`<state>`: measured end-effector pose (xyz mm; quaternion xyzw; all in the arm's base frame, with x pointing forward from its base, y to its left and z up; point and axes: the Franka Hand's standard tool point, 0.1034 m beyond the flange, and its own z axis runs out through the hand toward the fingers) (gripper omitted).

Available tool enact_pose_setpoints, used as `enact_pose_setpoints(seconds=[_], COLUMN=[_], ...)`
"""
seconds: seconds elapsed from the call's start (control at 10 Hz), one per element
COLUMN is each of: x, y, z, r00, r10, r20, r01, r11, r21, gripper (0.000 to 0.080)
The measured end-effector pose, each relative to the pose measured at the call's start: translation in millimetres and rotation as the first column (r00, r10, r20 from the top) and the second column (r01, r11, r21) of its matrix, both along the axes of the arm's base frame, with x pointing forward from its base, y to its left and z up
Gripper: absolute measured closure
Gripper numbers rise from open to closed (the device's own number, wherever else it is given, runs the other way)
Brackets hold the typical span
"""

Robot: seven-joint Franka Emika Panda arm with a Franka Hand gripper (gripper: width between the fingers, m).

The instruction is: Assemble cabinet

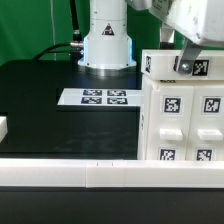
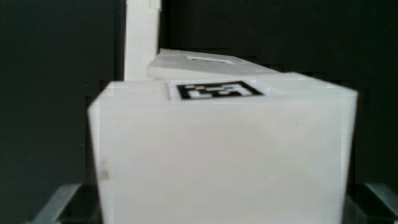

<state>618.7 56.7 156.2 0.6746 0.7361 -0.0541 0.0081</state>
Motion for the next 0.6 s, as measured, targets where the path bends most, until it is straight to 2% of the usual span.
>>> enact_pose_setpoints(seconds=[0.2,0.4,0.5,0.6], x=[-0.7,-1.3,-1.4,-2.1], y=[0.3,0.6,1.1,3.7], z=[0.1,0.4,0.6,-0.4], r00=[0.967,0.925,0.859,0.700], r10=[-0.255,-0.378,-0.509,-0.710], r20=[0.022,0.033,0.049,0.077], r01=[0.255,0.379,0.511,0.713], r11=[0.967,0.925,0.860,0.701], r21=[-0.012,-0.017,-0.019,-0.019], gripper=[0.0228,0.0226,0.0227,0.0230])
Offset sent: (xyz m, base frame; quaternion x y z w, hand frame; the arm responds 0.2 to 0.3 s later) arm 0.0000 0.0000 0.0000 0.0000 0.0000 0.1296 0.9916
